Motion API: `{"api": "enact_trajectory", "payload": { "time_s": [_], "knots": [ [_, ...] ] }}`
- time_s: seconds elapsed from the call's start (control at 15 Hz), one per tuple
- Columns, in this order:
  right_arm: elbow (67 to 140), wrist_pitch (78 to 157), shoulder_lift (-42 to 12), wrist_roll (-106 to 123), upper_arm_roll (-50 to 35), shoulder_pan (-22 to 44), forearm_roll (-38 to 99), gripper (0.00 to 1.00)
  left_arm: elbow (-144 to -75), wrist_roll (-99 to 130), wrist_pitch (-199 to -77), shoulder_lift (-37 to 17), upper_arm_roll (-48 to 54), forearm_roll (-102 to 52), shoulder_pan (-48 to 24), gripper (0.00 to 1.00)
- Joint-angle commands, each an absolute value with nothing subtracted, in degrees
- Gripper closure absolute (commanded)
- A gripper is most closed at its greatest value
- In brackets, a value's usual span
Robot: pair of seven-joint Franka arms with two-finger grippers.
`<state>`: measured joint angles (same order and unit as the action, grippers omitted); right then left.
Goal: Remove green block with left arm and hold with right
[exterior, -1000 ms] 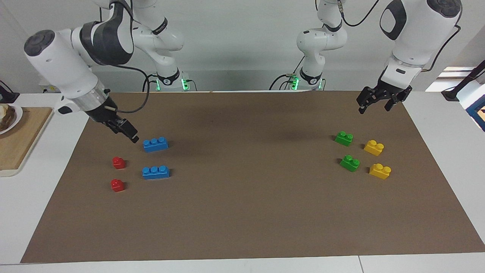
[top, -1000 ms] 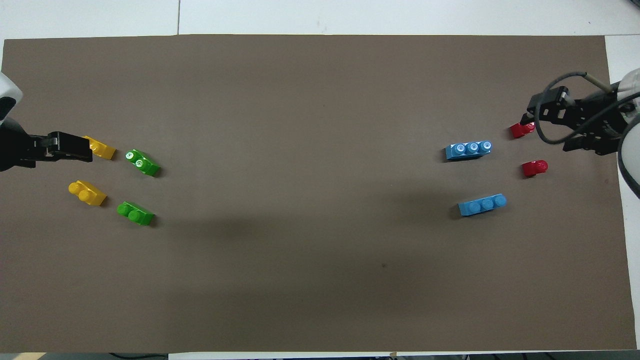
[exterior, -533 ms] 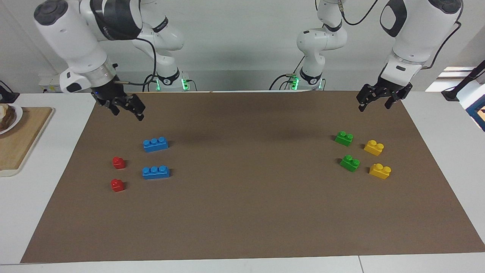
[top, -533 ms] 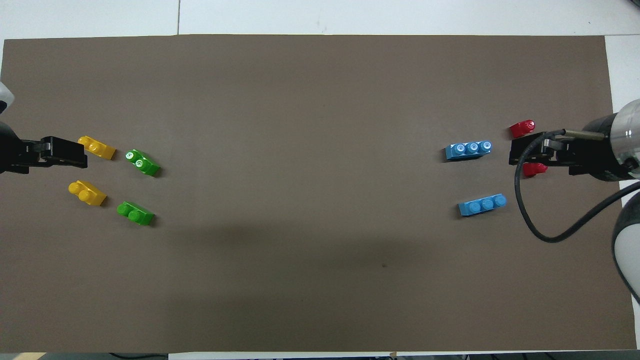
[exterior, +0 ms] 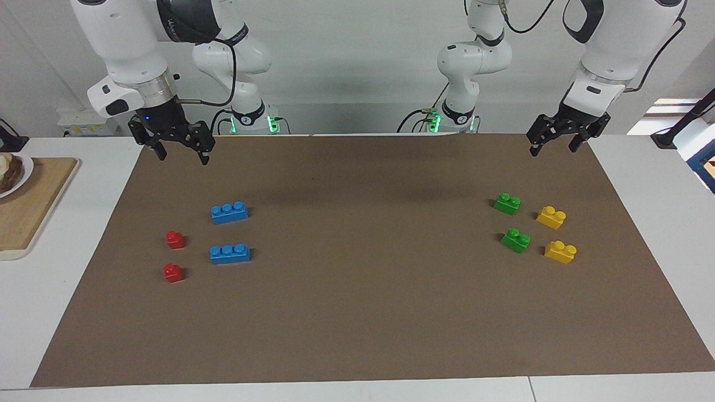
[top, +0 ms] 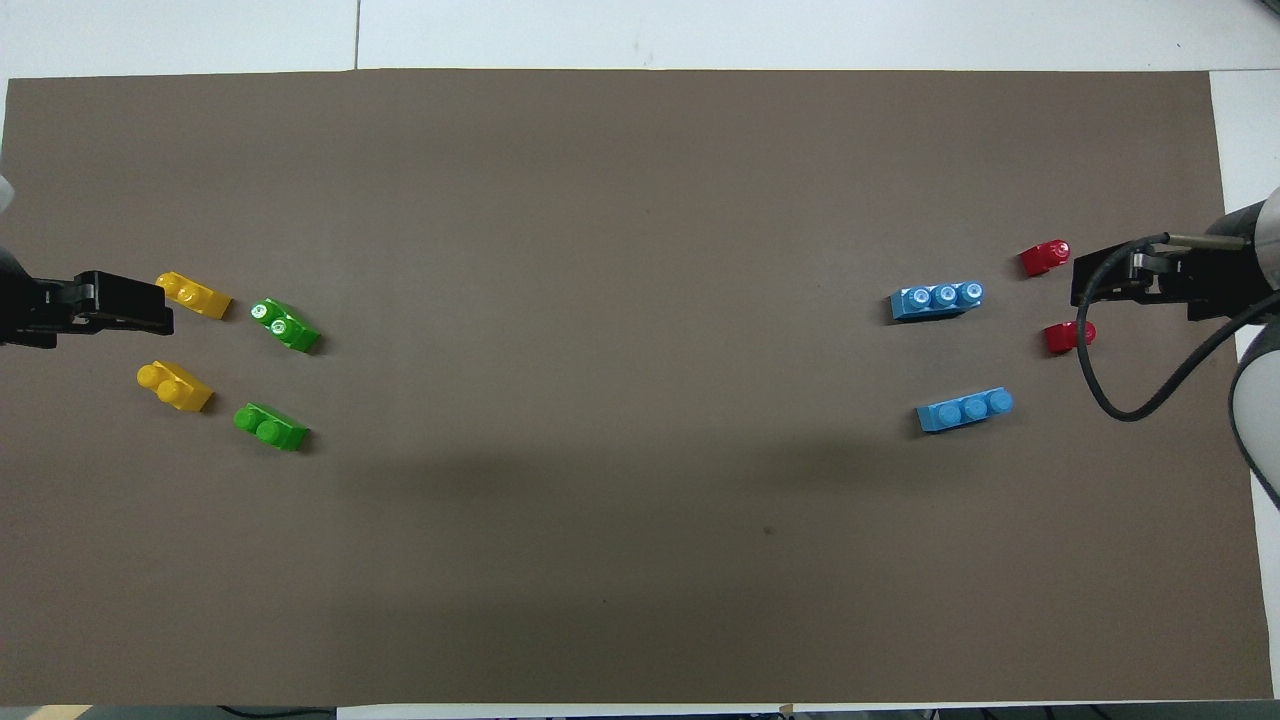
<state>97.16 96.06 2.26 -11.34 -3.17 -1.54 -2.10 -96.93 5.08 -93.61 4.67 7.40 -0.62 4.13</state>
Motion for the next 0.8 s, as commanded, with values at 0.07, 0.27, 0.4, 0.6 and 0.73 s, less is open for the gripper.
{"api": "enact_trajectory", "payload": {
  "time_s": [0.07, 0.27, 0.4, 0.6, 0.73],
  "knots": [
    [97.47, 97.03, 2.55, -10.02, -3.6, -2.46, -3.25, 0.0, -97.21, 5.63, -93.34, 5.71, 7.12, -1.85, 4.13, 0.0],
    [97.47, 97.12, 2.55, -9.5, -3.34, -2.55, -3.25, 0.0, -97.21, 5.89, -93.34, 5.71, 7.12, -1.85, 4.13, 0.0],
    [97.47, 97.29, 2.46, -8.61, -3.34, -3.33, -3.34, 0.0, -97.21, 5.89, -93.25, 5.71, 7.12, -1.85, 4.22, 0.0],
    [97.56, 97.12, 2.46, -8.53, -3.34, -3.78, -3.34, 0.0, -97.21, 5.89, -93.16, 5.71, 7.12, -1.85, 4.13, 0.0],
    [97.82, 97.21, 2.55, -6.96, -3.34, -4.13, -3.34, 0.0, -97.21, 5.8, -93.16, 5.71, 7.12, -1.76, 4.13, 0.0]
  ]
}}
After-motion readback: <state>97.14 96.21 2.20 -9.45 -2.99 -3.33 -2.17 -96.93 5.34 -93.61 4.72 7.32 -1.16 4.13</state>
